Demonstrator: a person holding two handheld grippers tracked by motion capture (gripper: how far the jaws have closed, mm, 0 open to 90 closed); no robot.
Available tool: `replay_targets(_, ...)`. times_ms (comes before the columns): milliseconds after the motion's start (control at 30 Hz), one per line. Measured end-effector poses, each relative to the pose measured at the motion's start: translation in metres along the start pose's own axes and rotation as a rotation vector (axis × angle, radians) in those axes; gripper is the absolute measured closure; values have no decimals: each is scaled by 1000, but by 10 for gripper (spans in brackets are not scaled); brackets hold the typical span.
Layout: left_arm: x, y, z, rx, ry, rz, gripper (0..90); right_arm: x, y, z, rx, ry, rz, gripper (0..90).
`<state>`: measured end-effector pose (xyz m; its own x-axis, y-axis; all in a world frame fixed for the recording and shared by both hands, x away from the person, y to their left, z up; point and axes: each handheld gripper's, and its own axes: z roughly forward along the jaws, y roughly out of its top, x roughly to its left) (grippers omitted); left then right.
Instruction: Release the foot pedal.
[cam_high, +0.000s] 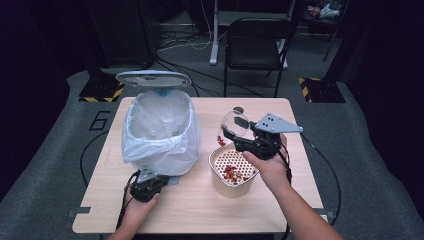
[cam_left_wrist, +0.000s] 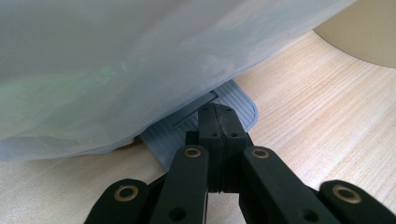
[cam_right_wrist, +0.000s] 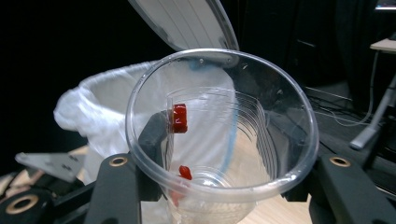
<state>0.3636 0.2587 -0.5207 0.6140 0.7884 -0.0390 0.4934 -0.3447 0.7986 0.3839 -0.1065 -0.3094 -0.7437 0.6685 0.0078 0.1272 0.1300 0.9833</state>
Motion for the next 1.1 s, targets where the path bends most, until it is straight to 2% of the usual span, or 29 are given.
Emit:
replay_targets(233,0,0,0,1,1,2,900,9,11,14,-60,36,-7,460)
replay_targets(267,0,0,0,1,1,2,900,10,12,16,-56,38,2,460)
replay_targets(433,0,0,0,1,0,-3,900,19,19,30,-63,54,-23,460)
replay_targets(667,0,0,0,0,0,-3,900,29,31,47,-75,85,-31,459)
replay_targets(900,0,0,0,1,0,-2,900,38,43,62,-78,96,-47,456)
replay_targets(1033,0,0,0,2,1,2,900,40,46,72,-78,98,-73,455)
replay_targets(1100,0,0,0,2,1,2,900,42,47,77,-77,100,-67,455)
